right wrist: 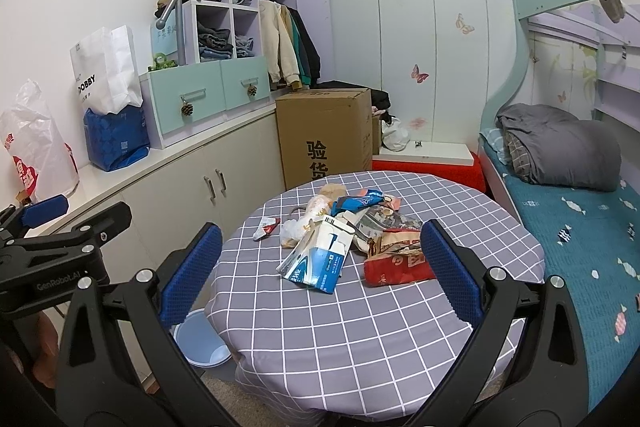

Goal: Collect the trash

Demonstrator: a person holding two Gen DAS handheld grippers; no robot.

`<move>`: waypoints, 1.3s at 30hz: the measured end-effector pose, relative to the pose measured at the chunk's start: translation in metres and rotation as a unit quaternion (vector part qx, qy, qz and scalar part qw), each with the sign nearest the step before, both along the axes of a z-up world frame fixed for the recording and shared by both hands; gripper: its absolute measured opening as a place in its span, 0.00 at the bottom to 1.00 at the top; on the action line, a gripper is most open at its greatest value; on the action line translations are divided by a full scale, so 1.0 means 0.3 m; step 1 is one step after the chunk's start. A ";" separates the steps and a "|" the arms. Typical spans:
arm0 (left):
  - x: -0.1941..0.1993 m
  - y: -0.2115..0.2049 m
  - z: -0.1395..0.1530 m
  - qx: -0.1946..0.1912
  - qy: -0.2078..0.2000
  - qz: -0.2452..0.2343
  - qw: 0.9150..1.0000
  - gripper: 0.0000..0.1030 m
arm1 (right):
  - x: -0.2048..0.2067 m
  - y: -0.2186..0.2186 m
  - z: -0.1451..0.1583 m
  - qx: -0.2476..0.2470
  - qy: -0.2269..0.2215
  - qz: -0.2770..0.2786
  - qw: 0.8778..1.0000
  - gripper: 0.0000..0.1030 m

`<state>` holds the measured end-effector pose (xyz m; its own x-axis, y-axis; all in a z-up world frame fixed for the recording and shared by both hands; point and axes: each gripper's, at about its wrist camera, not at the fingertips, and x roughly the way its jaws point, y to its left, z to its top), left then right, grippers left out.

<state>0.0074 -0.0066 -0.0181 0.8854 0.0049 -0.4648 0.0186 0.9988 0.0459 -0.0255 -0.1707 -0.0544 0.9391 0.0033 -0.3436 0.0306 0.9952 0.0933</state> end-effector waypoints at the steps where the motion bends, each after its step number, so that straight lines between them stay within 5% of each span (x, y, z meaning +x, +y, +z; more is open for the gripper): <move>1: 0.000 0.000 0.000 0.000 0.000 0.000 1.000 0.96 | -0.001 0.001 -0.002 0.000 0.000 0.000 1.000 0.94; 39: 0.014 0.013 -0.024 0.010 0.014 0.000 1.000 0.96 | 0.019 0.049 -0.005 0.010 0.016 0.012 1.000 0.94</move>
<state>0.0117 -0.0027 -0.0254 0.8717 0.0138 -0.4898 0.0211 0.9976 0.0658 -0.0197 -0.1561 -0.0560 0.9271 0.0321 -0.3734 0.0107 0.9937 0.1120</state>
